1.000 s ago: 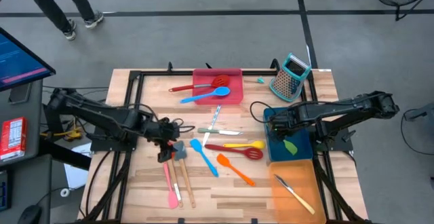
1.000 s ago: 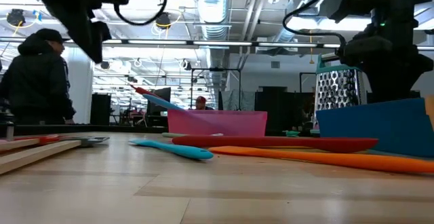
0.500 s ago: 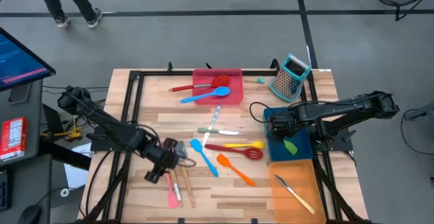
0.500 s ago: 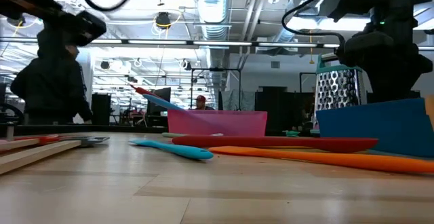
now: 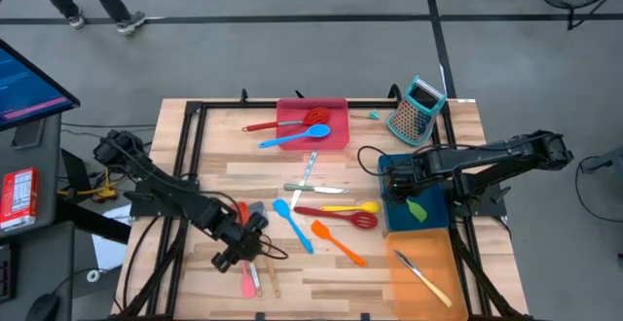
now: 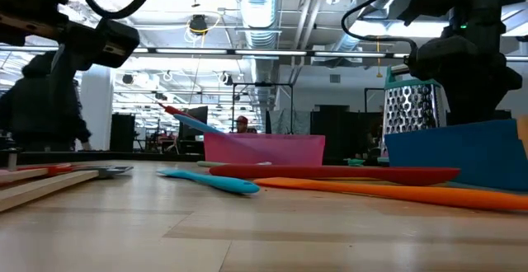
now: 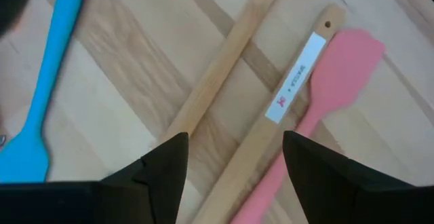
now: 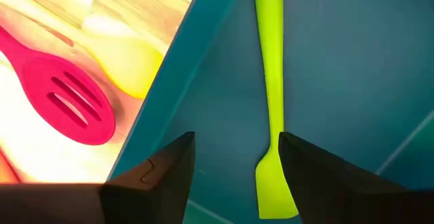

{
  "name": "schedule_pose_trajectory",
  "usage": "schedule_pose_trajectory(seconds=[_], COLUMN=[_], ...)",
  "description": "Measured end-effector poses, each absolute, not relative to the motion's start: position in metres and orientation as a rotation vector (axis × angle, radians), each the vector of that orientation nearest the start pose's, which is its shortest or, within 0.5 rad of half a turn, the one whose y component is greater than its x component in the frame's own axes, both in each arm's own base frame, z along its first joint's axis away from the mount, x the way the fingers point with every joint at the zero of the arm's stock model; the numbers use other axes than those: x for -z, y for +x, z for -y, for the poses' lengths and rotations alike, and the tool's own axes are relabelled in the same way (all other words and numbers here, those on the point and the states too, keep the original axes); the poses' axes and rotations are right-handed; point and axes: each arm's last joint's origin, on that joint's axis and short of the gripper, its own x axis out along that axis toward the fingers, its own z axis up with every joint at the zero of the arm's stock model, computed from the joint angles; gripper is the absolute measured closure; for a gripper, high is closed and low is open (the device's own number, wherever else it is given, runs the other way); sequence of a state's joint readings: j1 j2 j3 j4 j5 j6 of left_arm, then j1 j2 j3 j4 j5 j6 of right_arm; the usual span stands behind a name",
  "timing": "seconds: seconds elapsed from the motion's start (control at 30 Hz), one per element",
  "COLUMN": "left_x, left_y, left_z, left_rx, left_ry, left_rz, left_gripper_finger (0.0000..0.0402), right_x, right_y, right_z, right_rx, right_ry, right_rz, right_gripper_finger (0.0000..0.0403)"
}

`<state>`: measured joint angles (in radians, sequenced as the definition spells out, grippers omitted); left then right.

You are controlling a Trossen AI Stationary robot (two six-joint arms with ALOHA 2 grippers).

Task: Pick & Place Kitchen Items
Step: Put the orange spatula into blue bin

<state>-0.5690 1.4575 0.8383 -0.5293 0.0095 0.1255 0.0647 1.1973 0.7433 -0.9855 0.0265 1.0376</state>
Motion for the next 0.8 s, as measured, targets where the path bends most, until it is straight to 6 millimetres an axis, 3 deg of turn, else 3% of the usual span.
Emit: schedule_pose_trajectory(seconds=[0.8], left_x=[-0.149], left_y=[0.205], left_z=[0.135], left_rx=[0.7], left_ry=[0.36], left_rz=[-1.114], left_gripper_finger=[0.0184], right_x=[-0.2], right_y=[0.183], right_z=[-0.011], right_rx=[0.708], right_ry=[0.781], right_rz=[-1.306], right_gripper_finger=[0.0199])
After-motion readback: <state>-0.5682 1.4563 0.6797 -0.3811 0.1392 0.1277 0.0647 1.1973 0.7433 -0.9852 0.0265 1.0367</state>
